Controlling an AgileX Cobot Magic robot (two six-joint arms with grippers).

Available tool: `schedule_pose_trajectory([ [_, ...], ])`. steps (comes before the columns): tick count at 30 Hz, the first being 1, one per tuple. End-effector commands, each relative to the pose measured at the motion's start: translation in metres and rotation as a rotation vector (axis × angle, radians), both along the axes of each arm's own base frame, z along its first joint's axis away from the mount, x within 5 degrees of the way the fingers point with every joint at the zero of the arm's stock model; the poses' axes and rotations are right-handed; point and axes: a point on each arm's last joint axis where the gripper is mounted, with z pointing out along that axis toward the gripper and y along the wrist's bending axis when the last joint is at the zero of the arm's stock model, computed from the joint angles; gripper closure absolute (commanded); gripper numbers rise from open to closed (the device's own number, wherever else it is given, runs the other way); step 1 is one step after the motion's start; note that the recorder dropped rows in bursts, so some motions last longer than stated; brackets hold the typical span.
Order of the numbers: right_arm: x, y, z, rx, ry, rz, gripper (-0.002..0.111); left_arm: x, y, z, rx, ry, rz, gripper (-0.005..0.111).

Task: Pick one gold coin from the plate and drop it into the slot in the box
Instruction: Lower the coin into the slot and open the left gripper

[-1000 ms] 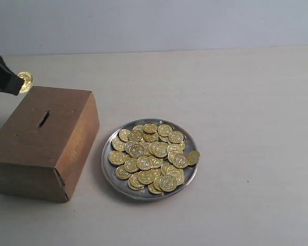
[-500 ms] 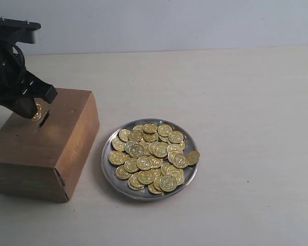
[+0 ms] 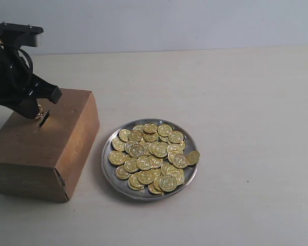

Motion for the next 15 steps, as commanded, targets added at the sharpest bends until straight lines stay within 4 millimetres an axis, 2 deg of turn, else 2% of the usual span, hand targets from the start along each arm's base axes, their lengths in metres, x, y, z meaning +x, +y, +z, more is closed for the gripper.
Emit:
schedule_pose_trajectory([
  [1, -0.0004, 0.0001, -0.0003, 0.008, -0.005, 0.006, 0.108, 0.0022, 0.0003, 0.0012, -0.008, -0.012, 0.016, 0.107],
  [15, -0.0004, 0.0001, -0.0003, 0.008, -0.005, 0.006, 0.108, 0.0019, -0.0012, 0.0012, -0.024, -0.008, 0.016, 0.107],
])
